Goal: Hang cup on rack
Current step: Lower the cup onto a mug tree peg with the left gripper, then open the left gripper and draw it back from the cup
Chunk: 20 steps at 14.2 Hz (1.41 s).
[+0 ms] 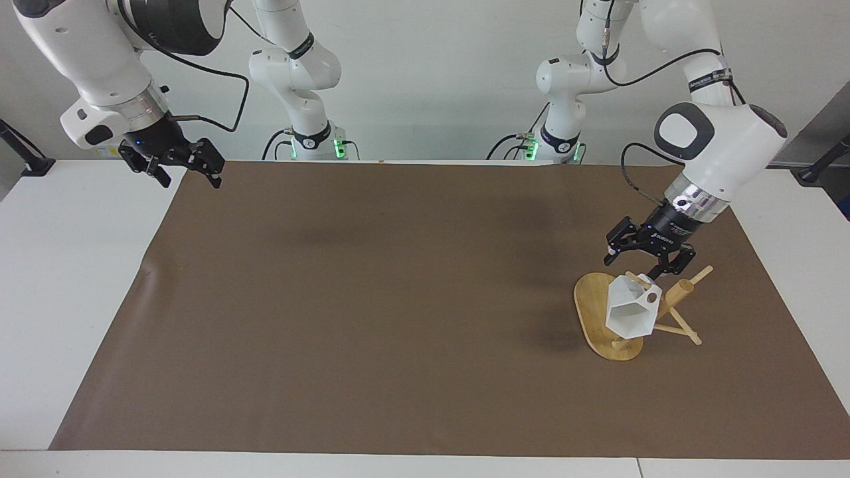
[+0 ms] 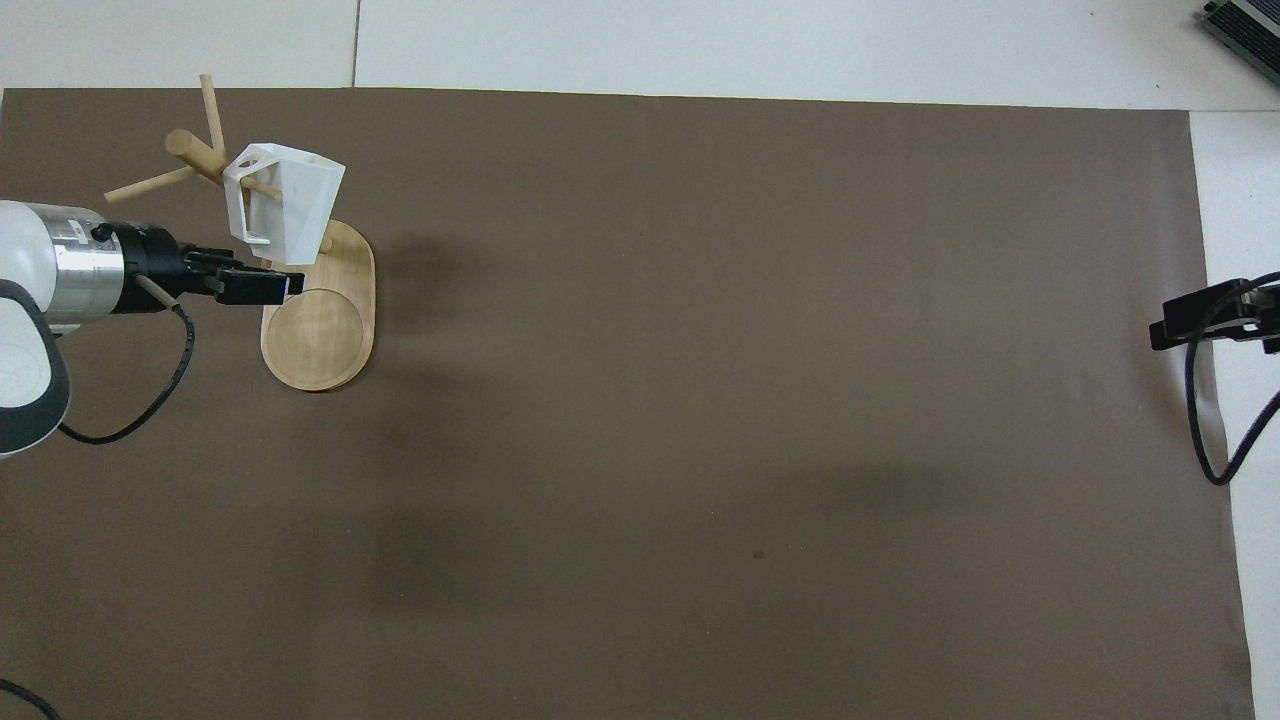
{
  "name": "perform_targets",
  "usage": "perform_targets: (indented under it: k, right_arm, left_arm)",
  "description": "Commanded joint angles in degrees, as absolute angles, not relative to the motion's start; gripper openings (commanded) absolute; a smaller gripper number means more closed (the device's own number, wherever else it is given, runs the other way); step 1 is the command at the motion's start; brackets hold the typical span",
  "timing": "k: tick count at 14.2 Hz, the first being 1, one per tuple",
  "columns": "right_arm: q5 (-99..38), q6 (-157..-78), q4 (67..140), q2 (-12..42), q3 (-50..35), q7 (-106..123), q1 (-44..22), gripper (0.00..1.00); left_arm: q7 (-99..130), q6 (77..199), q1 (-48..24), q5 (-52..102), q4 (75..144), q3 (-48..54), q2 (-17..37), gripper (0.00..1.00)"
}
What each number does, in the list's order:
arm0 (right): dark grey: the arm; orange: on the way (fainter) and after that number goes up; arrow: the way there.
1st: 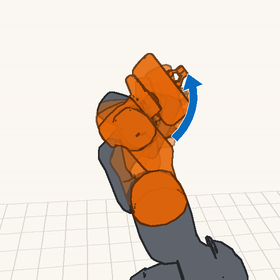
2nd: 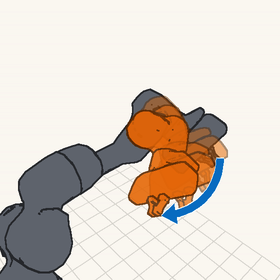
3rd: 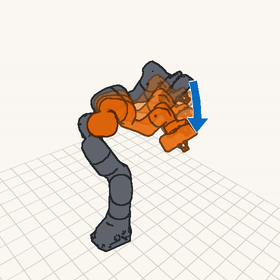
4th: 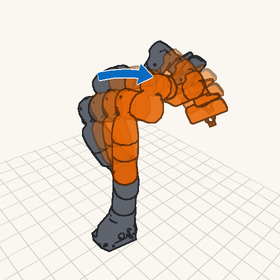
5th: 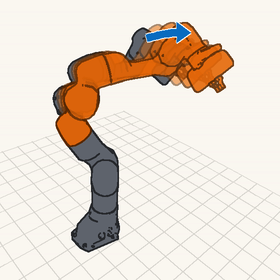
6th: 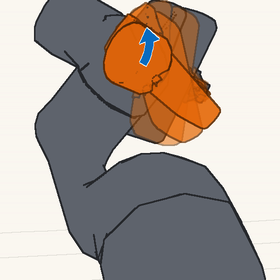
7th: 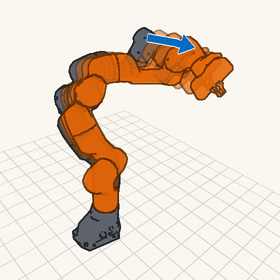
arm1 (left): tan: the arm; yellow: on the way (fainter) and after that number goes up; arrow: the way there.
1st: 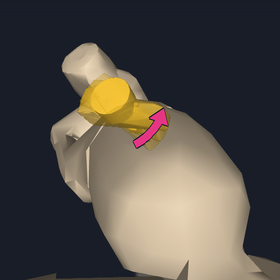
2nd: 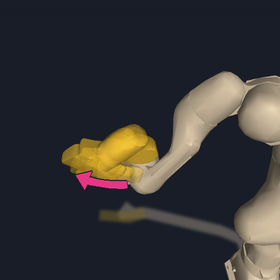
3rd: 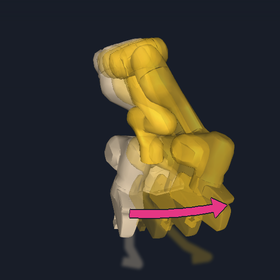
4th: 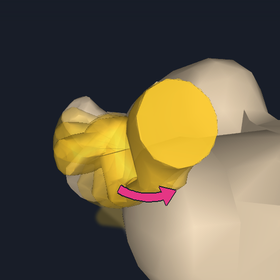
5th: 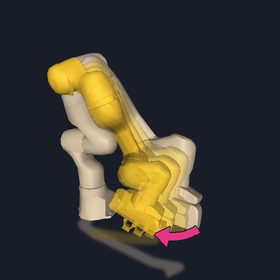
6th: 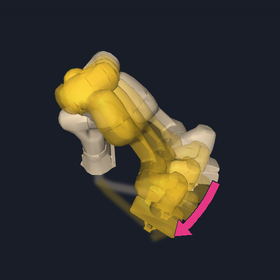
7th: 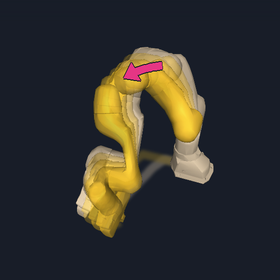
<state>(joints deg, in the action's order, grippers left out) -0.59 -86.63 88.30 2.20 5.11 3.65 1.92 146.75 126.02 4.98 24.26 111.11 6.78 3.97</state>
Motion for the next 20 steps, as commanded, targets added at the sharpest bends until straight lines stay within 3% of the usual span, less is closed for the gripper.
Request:
perform_targets:
  k: [1, 11, 20]
  right_arm:
    - [-0.53, -85.69, 88.15, 1.93, 5.27, 1.58, 1.93, 1.00]
    - [-0.53, -89.82, 88.51, 1.93, 5.10, 1.49, 1.76, 1.00]
    - [-0.61, -89.65, 88.68, 1.58, 5.01, 1.76, 1.58, 1.00]
  left_arm:
    - [139.96, 119.81, 5.89, 22.24, 109.95, 7.12, 2.29, 1.00]
    - [103.57, 113.56, 5.53, 16.17, 109.43, 7.21, -1.84, 1.00]
    - [74.04, 108.81, 4.92, 12.84, 102.31, 7.47, -0.79, 1.00]
